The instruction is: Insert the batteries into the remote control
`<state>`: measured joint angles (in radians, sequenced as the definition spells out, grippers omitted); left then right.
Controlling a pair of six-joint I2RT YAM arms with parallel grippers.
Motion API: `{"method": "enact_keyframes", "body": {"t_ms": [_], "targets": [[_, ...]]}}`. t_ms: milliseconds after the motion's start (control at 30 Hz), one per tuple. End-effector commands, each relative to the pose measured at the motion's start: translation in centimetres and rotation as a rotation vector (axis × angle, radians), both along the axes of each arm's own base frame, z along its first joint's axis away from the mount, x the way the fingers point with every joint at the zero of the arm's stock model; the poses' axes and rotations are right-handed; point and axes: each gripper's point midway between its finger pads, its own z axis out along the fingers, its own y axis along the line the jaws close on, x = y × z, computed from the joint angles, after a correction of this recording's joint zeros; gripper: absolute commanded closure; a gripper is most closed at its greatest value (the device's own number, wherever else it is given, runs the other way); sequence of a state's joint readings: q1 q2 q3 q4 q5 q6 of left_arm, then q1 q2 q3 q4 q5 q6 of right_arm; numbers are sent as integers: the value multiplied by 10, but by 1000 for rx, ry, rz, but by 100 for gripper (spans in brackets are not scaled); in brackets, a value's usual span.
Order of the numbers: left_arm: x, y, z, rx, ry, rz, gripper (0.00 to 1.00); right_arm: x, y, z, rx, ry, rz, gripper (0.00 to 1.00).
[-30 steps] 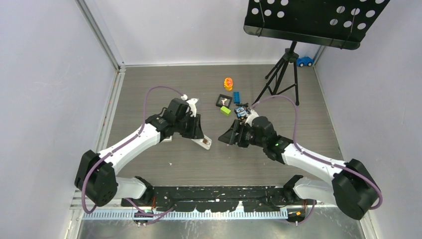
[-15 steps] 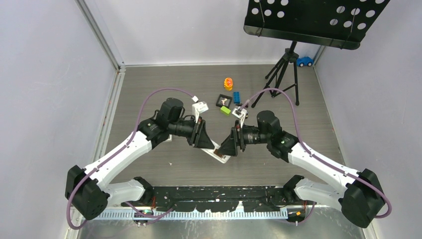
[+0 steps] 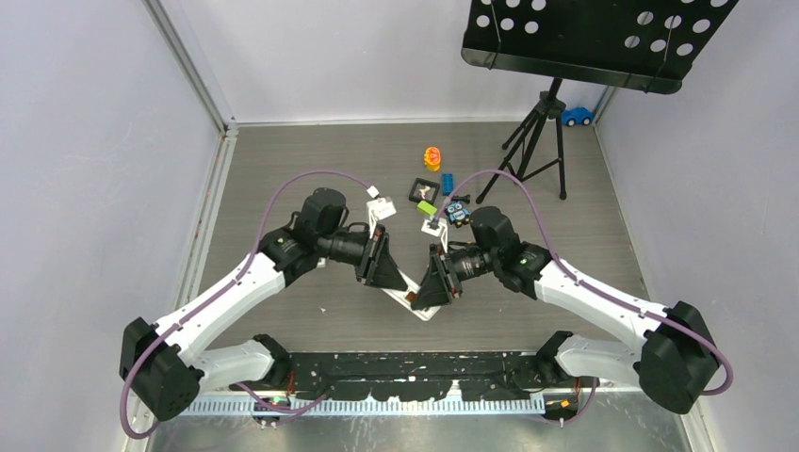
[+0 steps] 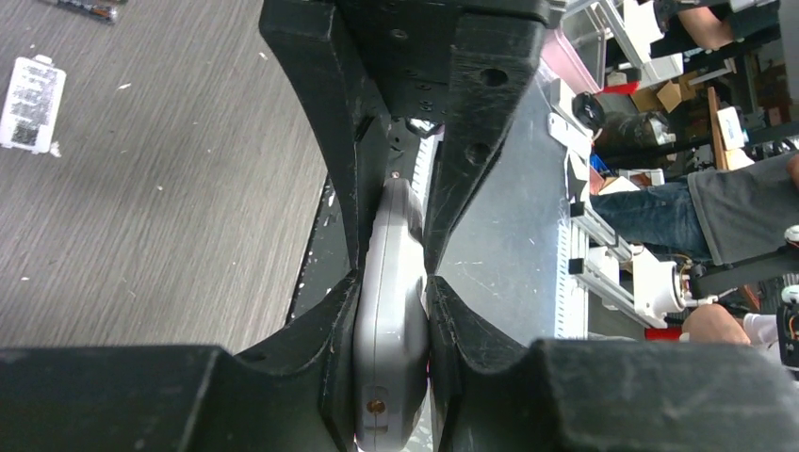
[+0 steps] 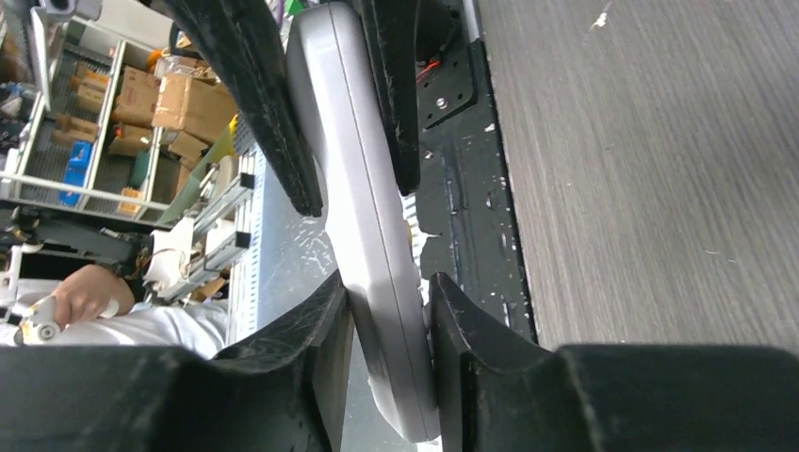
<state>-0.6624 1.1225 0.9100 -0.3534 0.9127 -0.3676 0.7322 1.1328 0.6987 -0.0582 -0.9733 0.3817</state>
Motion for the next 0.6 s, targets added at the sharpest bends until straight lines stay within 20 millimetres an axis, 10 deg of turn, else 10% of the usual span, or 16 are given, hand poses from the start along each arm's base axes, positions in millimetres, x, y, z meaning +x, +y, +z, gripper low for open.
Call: {"method": "enact_keyframes", "body": {"t_ms": [0,133,400,567], "targets": [[3,-3,38,-113,-105,6,99,-8,4,27,67,-34,56,73],[17,-8,66,-162,-110,101,77,4,8,50,138,-100,-34,89],[51,-20,134,-442,-27,293,33,35,11,118,384,-152,-277,89],[54,-19,163,-604,57,272,27,43,11,141,461,-141,-335,89]]}}
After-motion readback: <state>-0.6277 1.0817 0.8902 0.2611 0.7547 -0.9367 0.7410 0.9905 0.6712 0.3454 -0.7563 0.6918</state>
